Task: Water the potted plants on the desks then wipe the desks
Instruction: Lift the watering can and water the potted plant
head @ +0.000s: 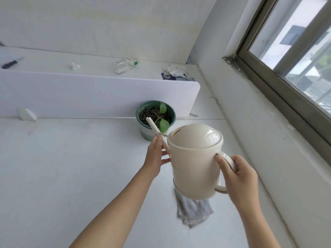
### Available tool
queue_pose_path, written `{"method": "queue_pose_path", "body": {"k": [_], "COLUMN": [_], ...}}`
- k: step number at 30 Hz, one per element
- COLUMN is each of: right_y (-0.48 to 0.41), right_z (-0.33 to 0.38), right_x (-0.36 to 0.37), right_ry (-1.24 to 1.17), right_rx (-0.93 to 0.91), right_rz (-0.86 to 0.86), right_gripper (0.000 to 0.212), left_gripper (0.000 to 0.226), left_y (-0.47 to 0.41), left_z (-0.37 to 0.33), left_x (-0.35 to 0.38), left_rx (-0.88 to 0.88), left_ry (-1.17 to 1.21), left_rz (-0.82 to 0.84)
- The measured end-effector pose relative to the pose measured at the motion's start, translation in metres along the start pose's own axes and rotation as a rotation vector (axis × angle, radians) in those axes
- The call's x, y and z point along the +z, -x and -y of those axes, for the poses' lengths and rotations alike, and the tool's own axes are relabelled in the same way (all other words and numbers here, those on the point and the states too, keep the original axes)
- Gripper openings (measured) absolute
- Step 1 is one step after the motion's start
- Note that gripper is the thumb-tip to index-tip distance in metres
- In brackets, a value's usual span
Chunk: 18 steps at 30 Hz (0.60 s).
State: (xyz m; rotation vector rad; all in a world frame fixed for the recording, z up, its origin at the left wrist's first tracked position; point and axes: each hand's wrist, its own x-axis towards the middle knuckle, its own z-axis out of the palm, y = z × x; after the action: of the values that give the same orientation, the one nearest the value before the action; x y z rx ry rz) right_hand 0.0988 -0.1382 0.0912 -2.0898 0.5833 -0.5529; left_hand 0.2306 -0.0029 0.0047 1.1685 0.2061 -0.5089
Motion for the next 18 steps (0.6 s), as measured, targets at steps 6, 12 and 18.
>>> {"method": "queue_pose_path", "body": {"k": [6,12,18], "right_y": [0.002,-0.001,-0.012], "right_z": [-0.009,-0.01,-0.005], "right_x": [-0.007,-0.016,-0.02], "right_ry": [0.019,0.038,0.058], "right_rx": [0.044,0.036,0.023], "right_rz": [-0.008,-0.071,-0.149], "right_gripper": [0.036,0.036,0.041], "left_gripper": [0.028,0.024,0.026], "left_y": [0.0,-0.004,-0.013], "left_z": [0.008,0.005,-0.01], "left_x": [0.01,0.026,0.046], "left_rx": [-0.047,-0.068,-0.075], "left_ry": [0.015,0.0,-0.049], "left_rz": [0.021,0.05,0.115]}}
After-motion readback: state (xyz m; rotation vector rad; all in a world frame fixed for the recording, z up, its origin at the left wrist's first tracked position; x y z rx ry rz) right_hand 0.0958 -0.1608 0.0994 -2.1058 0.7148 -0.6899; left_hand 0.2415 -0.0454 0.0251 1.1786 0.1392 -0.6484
